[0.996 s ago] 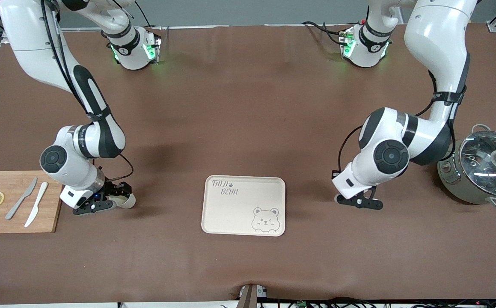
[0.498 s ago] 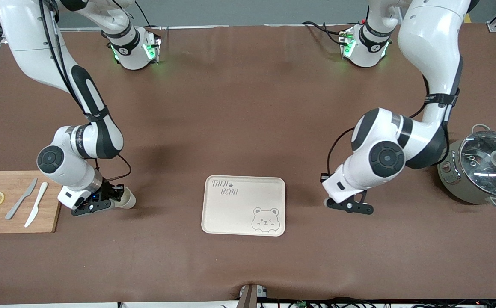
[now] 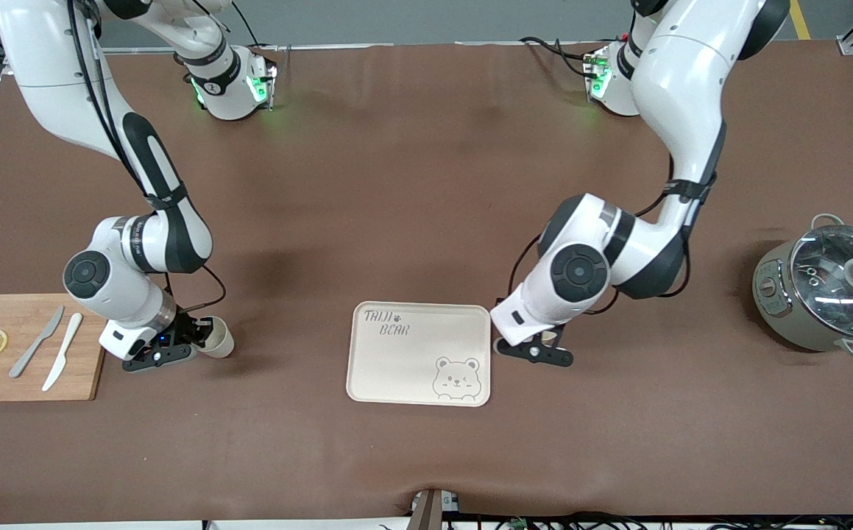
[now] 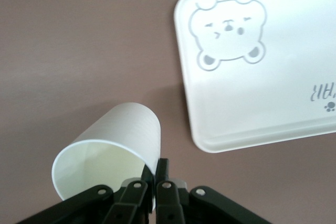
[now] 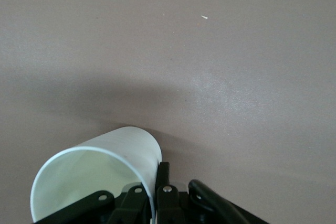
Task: Place white IKEA cup upright on tray with both arms
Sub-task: 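Turn the cup upright and lower it onto the tray with the left gripper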
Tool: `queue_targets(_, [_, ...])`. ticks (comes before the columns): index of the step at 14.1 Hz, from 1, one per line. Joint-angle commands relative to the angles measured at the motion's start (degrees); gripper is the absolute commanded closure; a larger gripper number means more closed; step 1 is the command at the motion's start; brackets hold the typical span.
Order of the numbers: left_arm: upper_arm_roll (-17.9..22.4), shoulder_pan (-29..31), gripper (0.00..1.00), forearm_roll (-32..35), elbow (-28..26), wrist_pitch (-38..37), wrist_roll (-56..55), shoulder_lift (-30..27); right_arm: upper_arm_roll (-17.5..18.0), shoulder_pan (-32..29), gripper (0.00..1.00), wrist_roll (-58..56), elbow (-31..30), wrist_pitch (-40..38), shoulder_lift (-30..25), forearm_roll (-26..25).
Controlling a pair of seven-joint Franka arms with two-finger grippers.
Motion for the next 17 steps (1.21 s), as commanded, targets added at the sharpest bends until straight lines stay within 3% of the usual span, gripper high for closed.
queue_targets(1, [0.85,-2.07,1.00,-0.82,5.42,-0.08,-3.11,3.85,0.59,-0.60,1.00,-0.87,1.94,-1.95,0.25,0.48])
queue_targets(4, [0.85,-4.79,1.00,-1.43,9.55,0.01,-5.22,6.67,0.86,-0.69,1.00,-0.87,2.91,-4.24,0.08,1.79])
queue_targets(9, [3.31,-10.14,1.00,-1.53,10.61,1.68,-7.51,8.51,0.86,-0.69,1.00,-0.87,5.89,-9.06,-0.10,3.64])
queue_targets(13, [3.40,-10.85,1.00,-1.53,10.79,4.66,-7.87,11.49,0.77,-1.22,1.00,-0.87,9.32,-13.82,-0.19,4.44])
queue_targets(17, [6.30,-12.61,1.00,-1.53,10.79,6.34,-7.61,12.29,0.77,-1.74,1.00,-0.78,9.76,-14.26,-0.27,4.52])
